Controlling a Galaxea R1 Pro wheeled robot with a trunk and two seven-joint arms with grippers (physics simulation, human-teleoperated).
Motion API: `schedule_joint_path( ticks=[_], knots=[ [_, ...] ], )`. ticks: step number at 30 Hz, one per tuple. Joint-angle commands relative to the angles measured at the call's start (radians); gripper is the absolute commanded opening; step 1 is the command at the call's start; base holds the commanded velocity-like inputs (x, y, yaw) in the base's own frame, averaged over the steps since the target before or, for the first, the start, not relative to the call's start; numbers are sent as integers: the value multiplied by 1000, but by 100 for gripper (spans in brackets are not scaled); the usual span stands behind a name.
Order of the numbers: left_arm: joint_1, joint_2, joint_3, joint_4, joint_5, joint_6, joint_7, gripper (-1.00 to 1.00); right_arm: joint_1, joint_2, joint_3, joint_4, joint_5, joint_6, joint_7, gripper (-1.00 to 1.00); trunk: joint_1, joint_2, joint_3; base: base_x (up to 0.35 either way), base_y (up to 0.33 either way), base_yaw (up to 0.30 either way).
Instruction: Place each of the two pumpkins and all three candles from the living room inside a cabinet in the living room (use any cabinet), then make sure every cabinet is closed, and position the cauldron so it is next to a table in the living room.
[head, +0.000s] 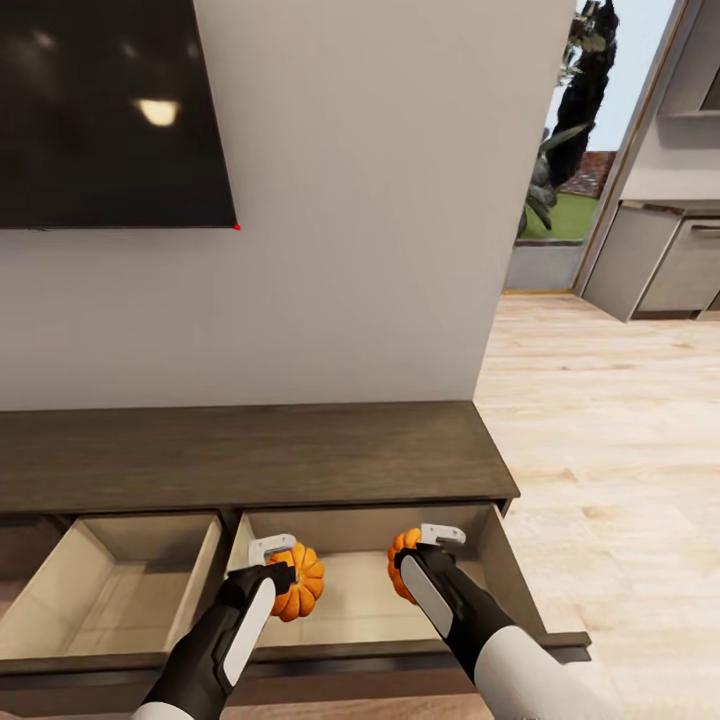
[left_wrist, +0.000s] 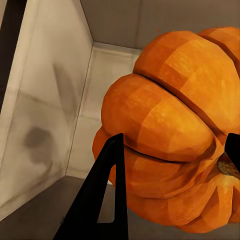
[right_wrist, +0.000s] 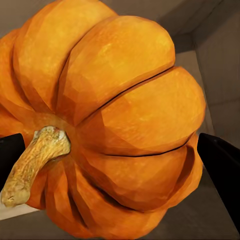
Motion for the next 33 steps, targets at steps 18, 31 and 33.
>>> schedule_joint_path(
  ticks=[18,31,33],
  knots=[
    [0,-2,-2,0,-1,4,0,-100,-2,3,0,4,1,-2,0,-100,19,-35,-16,42,-61,0],
    [-1,-2,-2,0,-1,0,0,-100,-3,3,0,4,1,-2,0,-100,19,-35,-16,59,13,0],
    [0,-2,-3,0,-1,0,0,-100,-3,2,0,4,1,-1,0,-100,19,-35,-16,9,6,0]
  ],
)
